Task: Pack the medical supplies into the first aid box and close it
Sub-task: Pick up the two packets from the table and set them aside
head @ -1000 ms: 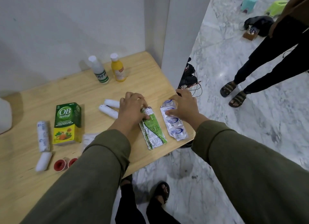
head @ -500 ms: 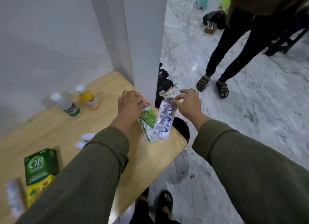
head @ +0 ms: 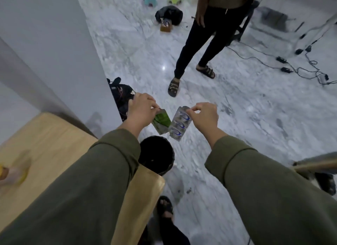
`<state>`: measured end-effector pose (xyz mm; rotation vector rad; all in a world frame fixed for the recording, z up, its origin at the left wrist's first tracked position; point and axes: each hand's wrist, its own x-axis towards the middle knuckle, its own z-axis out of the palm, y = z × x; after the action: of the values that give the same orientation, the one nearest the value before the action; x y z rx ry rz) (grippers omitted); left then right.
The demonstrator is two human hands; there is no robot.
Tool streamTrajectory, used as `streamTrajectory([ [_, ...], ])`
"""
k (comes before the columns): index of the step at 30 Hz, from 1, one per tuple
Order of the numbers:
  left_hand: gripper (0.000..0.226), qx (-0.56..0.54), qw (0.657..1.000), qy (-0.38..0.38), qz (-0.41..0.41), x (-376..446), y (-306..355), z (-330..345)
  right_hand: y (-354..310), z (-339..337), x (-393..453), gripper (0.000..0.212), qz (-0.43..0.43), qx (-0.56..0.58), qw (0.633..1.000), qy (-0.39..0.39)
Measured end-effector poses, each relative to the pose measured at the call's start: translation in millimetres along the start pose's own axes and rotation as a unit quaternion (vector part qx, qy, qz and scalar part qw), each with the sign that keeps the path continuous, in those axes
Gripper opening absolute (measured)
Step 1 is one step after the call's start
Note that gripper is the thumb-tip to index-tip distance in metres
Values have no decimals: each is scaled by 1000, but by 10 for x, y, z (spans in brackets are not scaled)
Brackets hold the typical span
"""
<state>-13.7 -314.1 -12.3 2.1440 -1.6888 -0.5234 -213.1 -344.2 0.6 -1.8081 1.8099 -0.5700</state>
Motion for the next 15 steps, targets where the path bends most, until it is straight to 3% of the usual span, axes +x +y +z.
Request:
streamTrajectory([
  [4,26,117,990,-81,-8,211,-245,510,434,567,181,19,23,-15,999,-20],
  [10,23,165,975,-147,-34,386,-579,1085,901,1393,207,18,39,-11,997,-72],
  [15,45,190,944,-269,-38,309,-730,1370,1039,1748,119,23,69,-7,987,-143],
])
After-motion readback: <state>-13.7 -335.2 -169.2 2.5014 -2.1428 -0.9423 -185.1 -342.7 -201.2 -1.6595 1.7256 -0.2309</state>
